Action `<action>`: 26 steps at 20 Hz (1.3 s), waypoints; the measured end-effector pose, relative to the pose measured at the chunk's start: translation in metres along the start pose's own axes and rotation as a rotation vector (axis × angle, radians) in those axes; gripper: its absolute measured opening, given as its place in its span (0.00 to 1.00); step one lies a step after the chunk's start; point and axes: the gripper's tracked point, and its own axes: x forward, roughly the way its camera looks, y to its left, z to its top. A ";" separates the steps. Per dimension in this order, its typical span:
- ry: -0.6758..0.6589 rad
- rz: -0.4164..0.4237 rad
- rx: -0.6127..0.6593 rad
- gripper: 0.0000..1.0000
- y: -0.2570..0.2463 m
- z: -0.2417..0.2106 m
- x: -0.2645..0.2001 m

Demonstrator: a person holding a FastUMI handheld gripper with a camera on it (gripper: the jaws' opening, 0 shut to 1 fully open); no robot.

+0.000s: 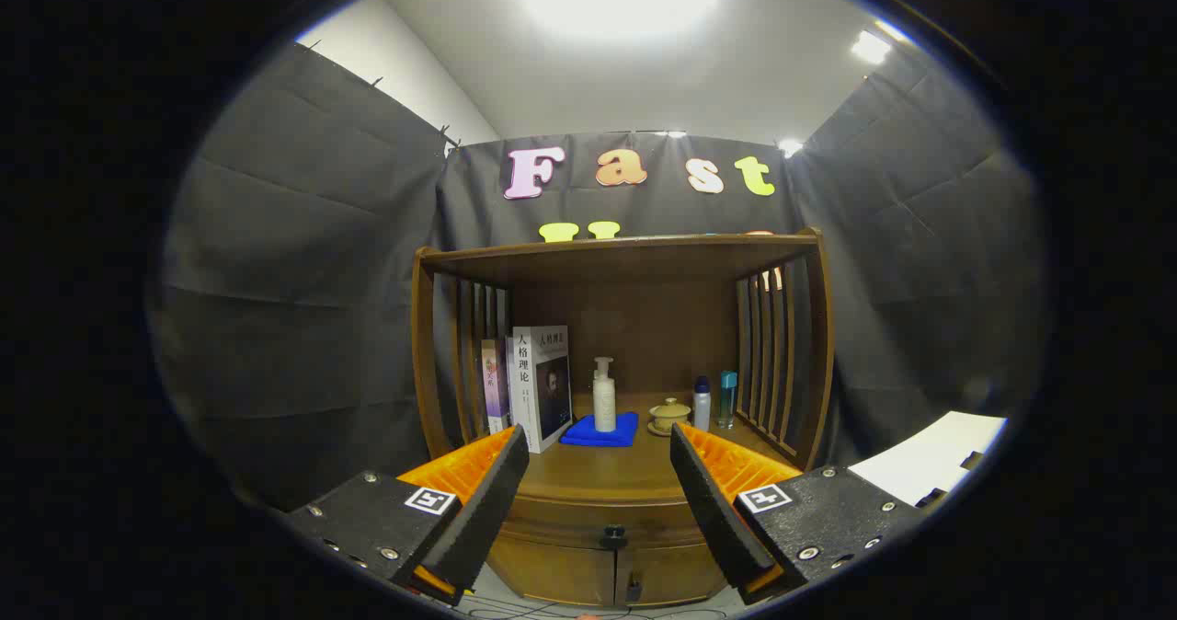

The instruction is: Pull open the drawer, take out the items inside it, and place them on the countertop above the cabinet.

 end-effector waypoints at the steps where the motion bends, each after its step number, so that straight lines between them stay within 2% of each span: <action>1: 0.002 0.001 0.000 0.96 0.000 0.000 0.000; 13: 0.058 0.031 0.043 0.96 0.011 -0.026 0.012; 18: 0.092 0.020 -0.007 0.95 0.006 -0.054 0.032; 21: 0.118 -0.030 -0.047 0.96 -0.004 -0.074 0.043; 26: 0.176 -0.015 -0.033 0.96 0.005 -0.115 0.059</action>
